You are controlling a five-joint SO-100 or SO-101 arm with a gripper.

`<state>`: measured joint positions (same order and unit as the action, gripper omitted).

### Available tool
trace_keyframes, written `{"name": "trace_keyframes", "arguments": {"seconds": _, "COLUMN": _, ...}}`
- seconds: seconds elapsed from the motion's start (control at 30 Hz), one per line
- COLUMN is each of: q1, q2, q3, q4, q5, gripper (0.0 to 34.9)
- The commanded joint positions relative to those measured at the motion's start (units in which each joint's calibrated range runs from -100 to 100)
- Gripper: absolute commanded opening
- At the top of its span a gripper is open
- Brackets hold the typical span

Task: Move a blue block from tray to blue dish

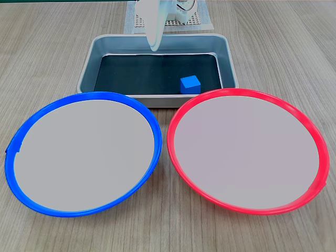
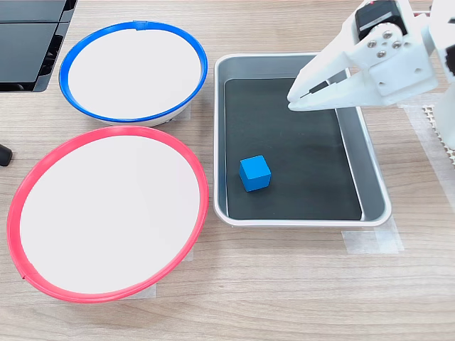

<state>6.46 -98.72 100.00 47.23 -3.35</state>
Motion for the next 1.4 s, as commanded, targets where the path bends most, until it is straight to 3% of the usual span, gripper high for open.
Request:
{"name": "trace_keyframes", "arguments": {"seconds": 0.0, "q1": 0.08, "q2": -0.26, "q3": 0.00, "q4": 0.11, "q5": -0.20, "gripper": 0.3}}
{"name": "trace_keyframes", "arguments": {"seconds": 1.03, "q1": -1.14, "q2": 0.17, "q3": 0.00, "q4": 0.11, "q5": 0.44, "gripper": 0.3}}
{"name": "trace_keyframes", "arguments": {"seconds": 1.13, "q1": -1.71, "q2": 6.65, "q3": -2.28, "q4": -0.96, "q5": -0.63, "gripper": 0.3}}
{"name": "trace_keyframes", "arguments": {"seconds": 1.3, "q1": -1.52, "q2": 30.45, "q3": -22.39, "q4": 5.06, "q5": 2.39, "gripper": 0.3}}
{"name": "trace_keyframes", "arguments": {"seconds": 1.37, "q1": -2.55, "q2": 43.92, "q3": -34.23, "q4": 9.77, "q5": 4.44, "gripper": 6.3}}
